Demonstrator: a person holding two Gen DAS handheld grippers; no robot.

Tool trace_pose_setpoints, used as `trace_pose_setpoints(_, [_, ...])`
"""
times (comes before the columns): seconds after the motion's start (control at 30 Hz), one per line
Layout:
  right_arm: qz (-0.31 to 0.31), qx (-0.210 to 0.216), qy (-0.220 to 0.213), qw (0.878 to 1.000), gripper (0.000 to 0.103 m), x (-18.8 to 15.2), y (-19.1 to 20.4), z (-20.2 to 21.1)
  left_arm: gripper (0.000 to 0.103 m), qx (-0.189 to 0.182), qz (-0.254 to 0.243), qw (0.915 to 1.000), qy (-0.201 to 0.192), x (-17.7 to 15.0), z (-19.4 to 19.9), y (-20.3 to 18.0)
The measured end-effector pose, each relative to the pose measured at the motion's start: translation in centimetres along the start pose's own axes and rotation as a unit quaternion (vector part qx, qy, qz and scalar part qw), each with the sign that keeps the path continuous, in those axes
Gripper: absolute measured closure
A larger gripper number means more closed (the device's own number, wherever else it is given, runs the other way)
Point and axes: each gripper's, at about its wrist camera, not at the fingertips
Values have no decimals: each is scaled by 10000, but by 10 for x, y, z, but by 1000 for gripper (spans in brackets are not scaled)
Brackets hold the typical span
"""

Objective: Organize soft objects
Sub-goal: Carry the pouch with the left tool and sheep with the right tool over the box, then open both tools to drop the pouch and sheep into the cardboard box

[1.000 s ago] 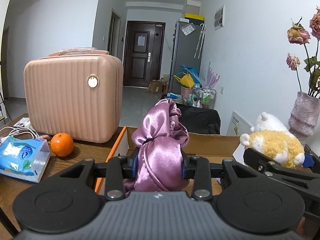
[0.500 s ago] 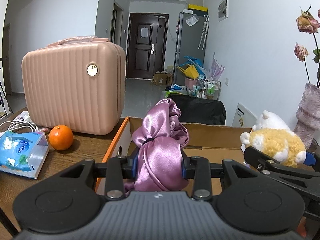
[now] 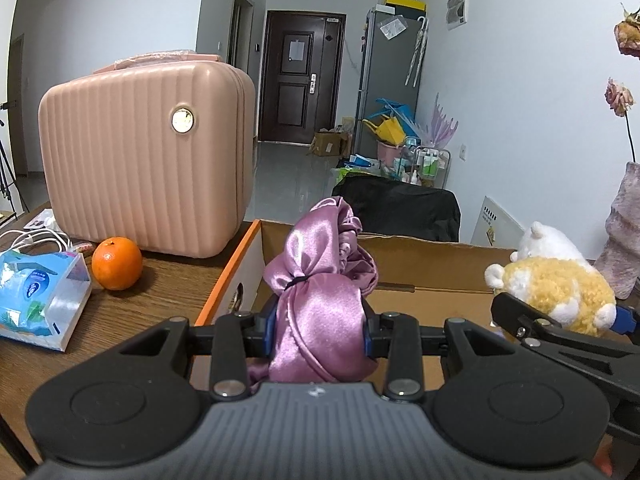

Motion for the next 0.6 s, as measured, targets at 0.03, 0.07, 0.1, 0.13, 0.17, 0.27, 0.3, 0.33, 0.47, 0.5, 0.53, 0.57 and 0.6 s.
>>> trace_pose_setpoints(0.03, [0,-3,25,10000,8,0,0,-2,66,5,15,10000,16,0,-1,0])
trace_pose_setpoints(0.07, [-1,-3,57,10000,8,0,1,-4,66,11,25,10000,25,0,-2,0])
trace_pose_setpoints(0.1, [-4,-3,83,10000,8,1,1,-6,66,16,25,10000,36,0,-3,0])
trace_pose_setpoints(0.13, [2,-5,116,9999,8,1,1,-8,66,22,26,10000,49,0,-4,0])
trace_pose_setpoints(0.17, [6,-13,137,9999,8,2,1,-10,65,26,29,10000,62,0,-5,0])
trace_pose_setpoints(0.27, [-20,-27,206,9998,7,2,1,-15,63,62,32,9999,82,0,-7,1])
trace_pose_setpoints(0.3, [-36,-22,226,9997,6,2,0,-16,63,71,34,9999,99,0,-8,1])
trace_pose_setpoints(0.33, [-52,-15,253,9997,5,2,-1,-18,60,79,40,9999,115,0,-8,1])
trace_pose_setpoints(0.47, [-152,-55,368,9992,4,3,-5,-23,37,158,52,9998,57,1,-5,2])
trace_pose_setpoints(0.5, [-186,-59,392,9990,4,3,-7,-24,34,197,68,9998,16,2,-4,3])
trace_pose_setpoints(0.53, [-225,-46,418,9989,4,3,-9,-25,31,238,64,9997,-22,2,-3,4])
trace_pose_setpoints(0.57, [-265,-22,443,9987,3,4,-11,-26,27,267,64,9996,-40,2,-2,5])
trace_pose_setpoints(0.6, [-296,-9,458,9985,0,4,-12,-27,24,298,82,9995,-52,3,-1,6])
Point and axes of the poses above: each gripper's, at about its wrist camera, not at the fingertips, and z roughly against the way its jaws point, y to its left, x to its top, and after that the axes turned 3 degrees about -x, right-handed
